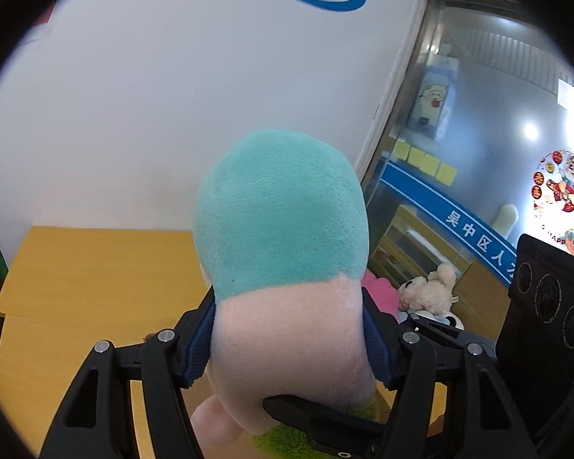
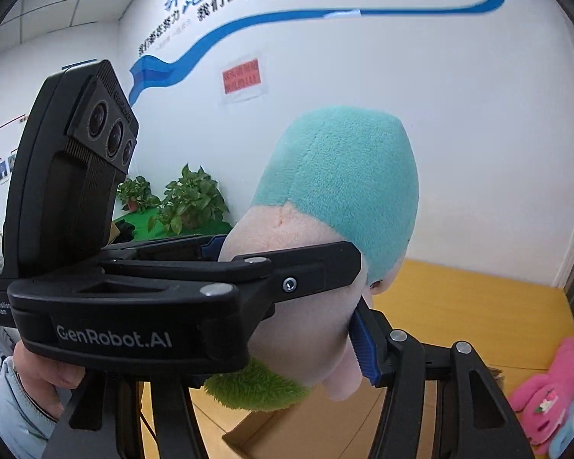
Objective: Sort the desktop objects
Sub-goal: 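Lift the plush with both grippers and carry it over the cardboard box, then lower the plush into the box and open both grippers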
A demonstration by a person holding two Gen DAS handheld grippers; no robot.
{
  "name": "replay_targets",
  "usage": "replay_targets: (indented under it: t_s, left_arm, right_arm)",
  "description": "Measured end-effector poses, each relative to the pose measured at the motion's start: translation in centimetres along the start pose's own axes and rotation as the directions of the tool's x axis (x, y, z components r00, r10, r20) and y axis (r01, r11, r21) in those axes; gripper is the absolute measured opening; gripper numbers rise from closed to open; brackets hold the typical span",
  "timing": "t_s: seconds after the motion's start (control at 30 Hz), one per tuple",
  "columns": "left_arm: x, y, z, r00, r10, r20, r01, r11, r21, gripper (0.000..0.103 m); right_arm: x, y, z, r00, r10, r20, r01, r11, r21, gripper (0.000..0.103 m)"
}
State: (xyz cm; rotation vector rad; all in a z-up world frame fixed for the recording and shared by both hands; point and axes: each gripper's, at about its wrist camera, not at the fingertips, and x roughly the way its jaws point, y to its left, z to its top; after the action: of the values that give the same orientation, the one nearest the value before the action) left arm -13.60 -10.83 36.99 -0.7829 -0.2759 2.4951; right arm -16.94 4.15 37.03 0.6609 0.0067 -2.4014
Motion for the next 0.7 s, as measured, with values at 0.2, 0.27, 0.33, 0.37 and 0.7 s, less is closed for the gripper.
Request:
replay_targets:
  t_s: [0.2, 0.27, 0.33, 0.37, 0.7]
  left_arm:
    - [7.4, 6.1, -3.2, 0.992, 0.009, -0.127, -0.021, 0.995, -0.093, 0.066]
    - [9.5, 7.3, -4.3, 0.985, 0.021, -0.169, -0.04, 0.993, -0.111, 0.066]
    - [11.2, 8.4, -5.8, 0.979, 0.036, -0.203, -0.062, 0.99, -0.124, 0.066]
    - [12.5, 9.2, -6.6, 0.974, 0.039, -0.223, -0.071, 0.988, -0.137, 0.066]
    - [19.9, 12.7, -11.6, 0.916, 0.028, -0.399, -0.122, 0.969, -0.213, 0.065]
  right_arm:
    - [9.2, -4.2, -2.9, 0.994, 0.027, -0.106, -0.018, 0.997, 0.079, 0.056]
    - [12.1, -5.4, -4.6, 0.989, 0.043, -0.145, -0.027, 0.994, 0.109, 0.056]
    - [14.3, -6.3, -5.9, 0.984, 0.056, -0.171, -0.033, 0.99, 0.133, 0.056]
    - [15.5, -6.8, -6.7, 0.981, 0.062, -0.183, -0.036, 0.989, 0.143, 0.056]
    - [24.8, -11.0, -14.4, 0.946, 0.125, -0.298, -0.041, 0.961, 0.273, 0.056]
